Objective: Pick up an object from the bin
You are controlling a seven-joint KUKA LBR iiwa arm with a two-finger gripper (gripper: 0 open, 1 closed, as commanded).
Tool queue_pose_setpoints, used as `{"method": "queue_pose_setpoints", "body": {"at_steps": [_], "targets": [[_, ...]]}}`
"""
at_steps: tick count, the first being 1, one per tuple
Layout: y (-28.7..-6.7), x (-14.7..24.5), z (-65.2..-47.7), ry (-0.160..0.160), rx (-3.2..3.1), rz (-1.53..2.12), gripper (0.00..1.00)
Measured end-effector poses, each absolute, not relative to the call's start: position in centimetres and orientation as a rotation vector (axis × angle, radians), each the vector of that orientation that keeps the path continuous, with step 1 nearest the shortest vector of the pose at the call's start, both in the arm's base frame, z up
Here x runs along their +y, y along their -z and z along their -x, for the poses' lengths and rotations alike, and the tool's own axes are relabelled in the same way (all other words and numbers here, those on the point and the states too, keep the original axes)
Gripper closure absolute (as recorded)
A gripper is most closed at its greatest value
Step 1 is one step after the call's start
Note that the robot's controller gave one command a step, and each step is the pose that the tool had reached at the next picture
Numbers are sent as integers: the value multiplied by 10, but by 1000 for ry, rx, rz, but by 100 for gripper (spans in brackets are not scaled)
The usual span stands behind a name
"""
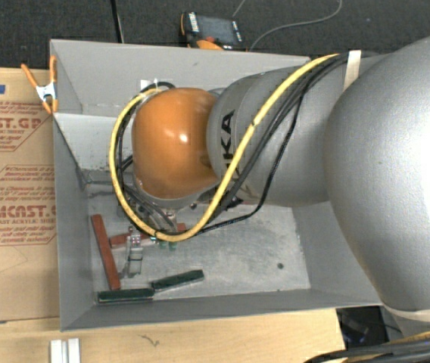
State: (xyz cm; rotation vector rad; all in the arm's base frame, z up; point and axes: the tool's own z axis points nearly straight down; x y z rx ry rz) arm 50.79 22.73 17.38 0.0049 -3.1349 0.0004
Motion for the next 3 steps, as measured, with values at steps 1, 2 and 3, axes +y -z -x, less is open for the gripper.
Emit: {"method": "queue_pose_setpoints", "body": {"at_steps": [1,2,3], "targets": [[-65,149,-553,-5,-3137,48,0],[-65,150,-553,3,-3142,48,0],[-65,151,-553,3,-3143,48,0]]}}
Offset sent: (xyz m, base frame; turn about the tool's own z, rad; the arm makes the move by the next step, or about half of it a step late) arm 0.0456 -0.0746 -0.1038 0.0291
